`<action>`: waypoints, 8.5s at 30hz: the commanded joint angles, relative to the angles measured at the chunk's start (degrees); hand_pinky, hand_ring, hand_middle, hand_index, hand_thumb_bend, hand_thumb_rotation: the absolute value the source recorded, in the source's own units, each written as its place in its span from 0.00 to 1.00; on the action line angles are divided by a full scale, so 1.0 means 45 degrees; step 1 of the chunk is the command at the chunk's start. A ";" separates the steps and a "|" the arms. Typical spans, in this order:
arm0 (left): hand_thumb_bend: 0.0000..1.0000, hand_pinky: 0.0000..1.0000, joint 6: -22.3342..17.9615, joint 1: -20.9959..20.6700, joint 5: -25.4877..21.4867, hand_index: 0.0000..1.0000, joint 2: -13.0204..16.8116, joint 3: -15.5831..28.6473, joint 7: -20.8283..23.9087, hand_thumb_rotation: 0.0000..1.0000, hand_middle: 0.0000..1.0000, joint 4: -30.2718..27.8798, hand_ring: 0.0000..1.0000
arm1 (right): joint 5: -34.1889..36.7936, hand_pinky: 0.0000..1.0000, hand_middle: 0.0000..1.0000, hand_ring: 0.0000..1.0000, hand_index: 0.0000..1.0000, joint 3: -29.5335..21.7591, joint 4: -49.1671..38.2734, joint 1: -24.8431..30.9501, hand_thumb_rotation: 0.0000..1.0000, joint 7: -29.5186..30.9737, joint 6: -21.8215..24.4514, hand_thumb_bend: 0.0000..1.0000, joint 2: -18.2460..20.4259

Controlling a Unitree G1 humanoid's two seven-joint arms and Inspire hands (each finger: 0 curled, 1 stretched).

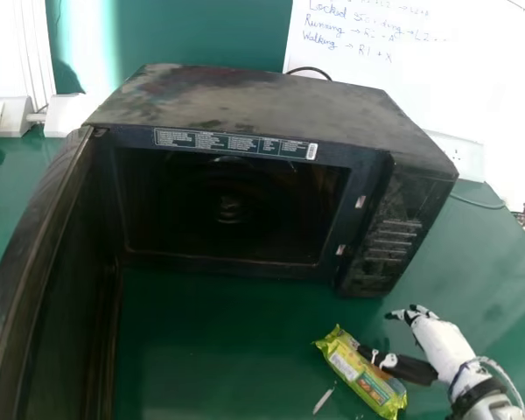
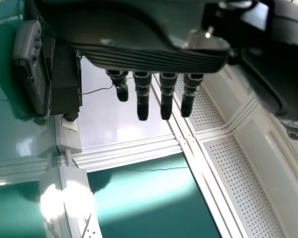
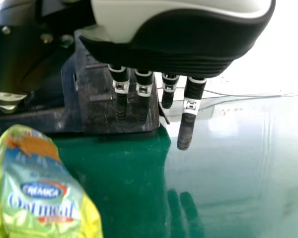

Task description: Put biscuit inside oven

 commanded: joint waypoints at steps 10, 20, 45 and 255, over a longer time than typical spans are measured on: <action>1.00 1.00 -0.0104 0.0205 0.0113 0.96 -0.0145 0.0025 0.0192 1.00 0.96 -0.0230 0.92 | -0.2390 0.58 0.85 0.80 0.85 0.0336 -0.1818 0.1361 0.49 -0.0808 0.0764 0.99 0.0646; 1.00 1.00 0.0011 0.0231 0.0133 0.97 -0.0313 -0.0051 0.0251 1.00 0.96 -0.0484 0.92 | -0.3929 0.62 0.85 0.80 0.85 0.0573 -0.2383 0.2082 0.48 -0.2241 0.0501 0.97 0.1363; 1.00 0.99 -0.0390 0.0493 0.0346 0.96 -0.0409 0.0013 0.0303 1.00 0.95 -0.0581 0.92 | -0.5730 0.62 0.82 0.77 0.82 0.1144 -0.1781 0.2505 0.43 -0.4449 -0.0209 0.95 0.2178; 1.00 0.98 -0.0063 0.2098 0.2078 0.97 -0.2361 -0.0968 0.0835 1.00 0.95 -0.4076 0.92 | -0.6758 0.11 0.38 0.19 0.49 0.6284 -0.0820 -0.3133 0.00 -0.3050 0.1202 0.52 0.4747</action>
